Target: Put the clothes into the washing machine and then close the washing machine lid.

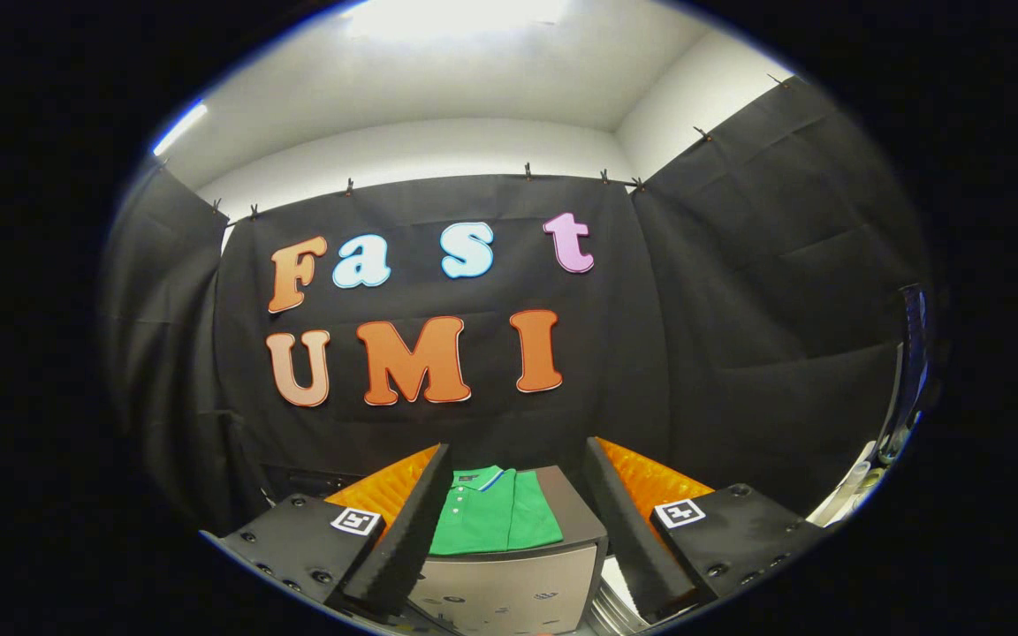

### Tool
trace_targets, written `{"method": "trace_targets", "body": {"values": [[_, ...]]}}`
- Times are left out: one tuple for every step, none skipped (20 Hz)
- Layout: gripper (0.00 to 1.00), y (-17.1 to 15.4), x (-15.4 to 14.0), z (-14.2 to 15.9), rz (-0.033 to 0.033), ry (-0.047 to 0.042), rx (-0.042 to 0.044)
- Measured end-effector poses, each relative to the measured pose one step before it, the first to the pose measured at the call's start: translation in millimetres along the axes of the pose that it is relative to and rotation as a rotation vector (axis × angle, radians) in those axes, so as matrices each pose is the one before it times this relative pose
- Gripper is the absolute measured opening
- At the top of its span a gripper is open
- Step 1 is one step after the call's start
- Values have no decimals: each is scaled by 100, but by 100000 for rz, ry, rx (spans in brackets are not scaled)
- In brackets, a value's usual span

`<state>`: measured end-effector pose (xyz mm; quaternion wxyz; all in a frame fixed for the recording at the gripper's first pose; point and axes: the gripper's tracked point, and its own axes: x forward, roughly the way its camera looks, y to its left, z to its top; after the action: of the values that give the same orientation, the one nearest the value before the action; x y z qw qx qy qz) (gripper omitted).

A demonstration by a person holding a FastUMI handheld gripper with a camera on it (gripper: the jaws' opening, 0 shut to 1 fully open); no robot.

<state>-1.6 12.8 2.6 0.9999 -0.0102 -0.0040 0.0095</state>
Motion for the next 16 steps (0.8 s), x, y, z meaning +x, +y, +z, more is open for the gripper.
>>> {"method": "trace_targets", "body": {"values": [[97,35,-41,-40,-71,-17,-632],[97,125,-17,95,60,143,-645],[97,196,-46,-131,141,13,-406],[97,229,-143,180,225,97,-155],[97,266,-109,-104,395,40,25],[97,184,-24,57,290,-21,113],[97,289,-7,34,179,93,18],[97,165,-58,-53,85,122,25],[97,214,-19,-151,78,226,-144],[97,214,-73,117,-205,117,-122],[97,173,11,-28,-498,-14,-77],[97,-37,129,-41,-830,164,-54],[97,226,146,33,-498,72,-123],[97,514,86,51,-141,215,-271],[97,486,209,27,194,495,-586],[97,630,289,162,331,877,-879]]}}
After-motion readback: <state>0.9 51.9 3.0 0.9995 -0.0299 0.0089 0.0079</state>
